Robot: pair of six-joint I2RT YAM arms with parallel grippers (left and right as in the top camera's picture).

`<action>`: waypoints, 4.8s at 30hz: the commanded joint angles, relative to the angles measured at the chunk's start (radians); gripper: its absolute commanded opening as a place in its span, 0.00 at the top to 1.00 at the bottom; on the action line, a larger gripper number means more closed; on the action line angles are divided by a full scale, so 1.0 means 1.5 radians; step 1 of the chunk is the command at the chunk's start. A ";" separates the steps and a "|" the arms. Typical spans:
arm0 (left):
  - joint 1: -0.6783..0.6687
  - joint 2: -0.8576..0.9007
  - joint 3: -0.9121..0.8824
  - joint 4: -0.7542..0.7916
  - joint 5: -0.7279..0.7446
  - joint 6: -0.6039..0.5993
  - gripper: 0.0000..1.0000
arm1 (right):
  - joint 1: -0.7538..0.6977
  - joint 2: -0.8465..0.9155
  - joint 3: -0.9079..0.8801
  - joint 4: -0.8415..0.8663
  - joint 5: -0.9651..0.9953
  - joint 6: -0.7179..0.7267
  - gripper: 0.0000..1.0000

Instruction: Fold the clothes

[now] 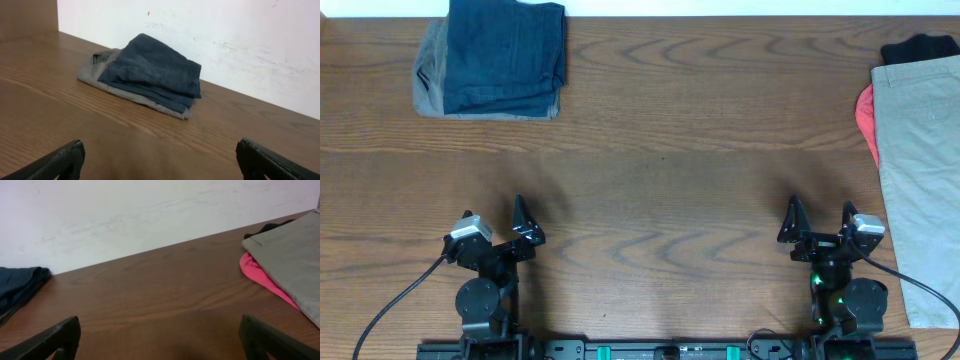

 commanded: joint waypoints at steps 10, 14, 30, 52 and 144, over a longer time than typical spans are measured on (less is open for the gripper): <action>0.003 -0.004 -0.013 -0.024 -0.006 0.009 0.02 | -0.006 -0.005 -0.001 -0.003 -0.005 -0.008 0.01; 0.003 -0.004 -0.013 -0.025 -0.006 0.009 0.02 | -0.006 -0.005 -0.001 -0.003 -0.005 -0.008 0.01; 0.003 -0.004 -0.013 -0.024 -0.006 0.009 0.02 | -0.006 -0.005 -0.001 -0.003 -0.005 -0.008 0.01; 0.003 -0.004 -0.013 -0.024 -0.006 0.009 0.02 | -0.006 -0.005 -0.001 -0.003 -0.005 -0.008 0.01; 0.003 -0.004 -0.013 -0.024 -0.006 0.009 0.02 | -0.138 1.485 1.122 -0.290 0.489 -0.347 0.01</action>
